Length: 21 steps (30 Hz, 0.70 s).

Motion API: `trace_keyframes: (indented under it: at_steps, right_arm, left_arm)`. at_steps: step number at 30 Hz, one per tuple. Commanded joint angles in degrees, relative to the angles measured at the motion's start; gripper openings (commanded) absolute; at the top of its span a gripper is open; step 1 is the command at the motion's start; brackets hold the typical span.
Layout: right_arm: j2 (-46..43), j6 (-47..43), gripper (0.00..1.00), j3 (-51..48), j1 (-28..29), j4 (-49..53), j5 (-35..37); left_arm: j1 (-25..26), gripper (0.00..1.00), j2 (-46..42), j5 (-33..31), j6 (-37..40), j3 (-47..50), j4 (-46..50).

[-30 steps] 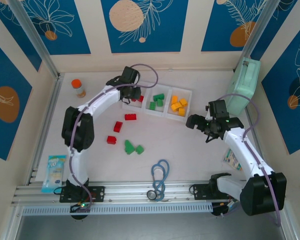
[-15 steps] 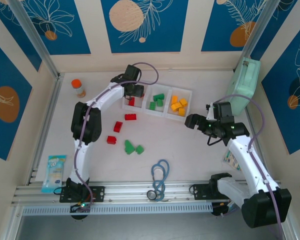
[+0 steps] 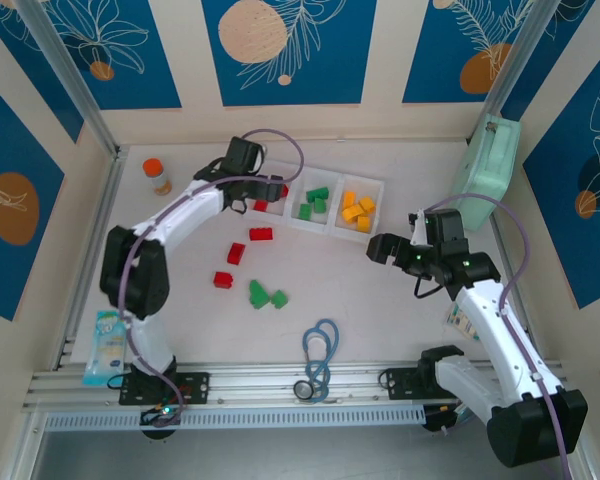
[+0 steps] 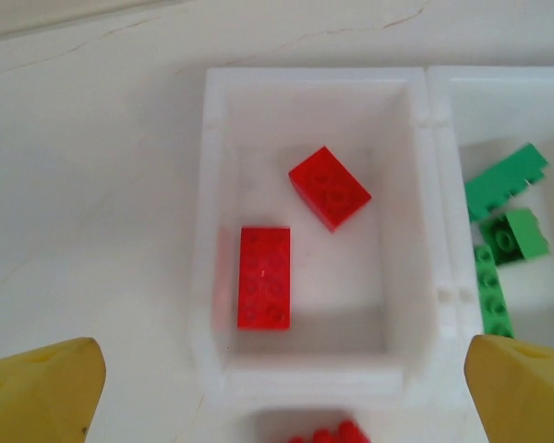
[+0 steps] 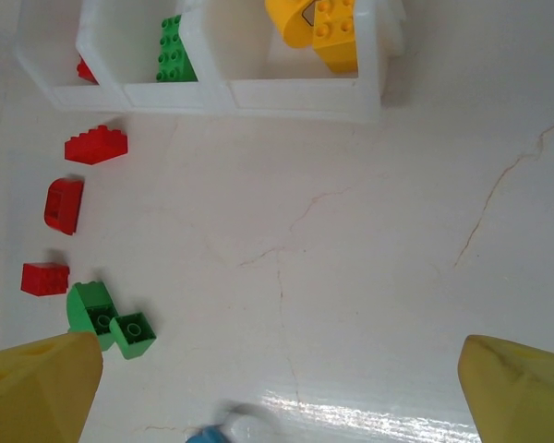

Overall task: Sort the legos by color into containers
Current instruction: Place the lego in the container, then pick up the lego from the center of the table.

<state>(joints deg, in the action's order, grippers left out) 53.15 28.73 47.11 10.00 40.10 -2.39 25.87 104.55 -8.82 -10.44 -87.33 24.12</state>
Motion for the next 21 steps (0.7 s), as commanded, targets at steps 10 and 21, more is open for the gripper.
trace_keyframes:
  at_steps: [10,21]
  right_arm:
    - [5.09,2.53,0.99,3.07,2.73,1.54,-0.98]
    - [7.19,-0.07,0.99,4.39,7.85,3.56,0.25]
  left_arm:
    - [-0.03,0.99,-7.17,8.46,-8.56,20.92,-4.44]
    - [1.79,1.00,-0.43,9.59,-11.58,18.84,-5.81]
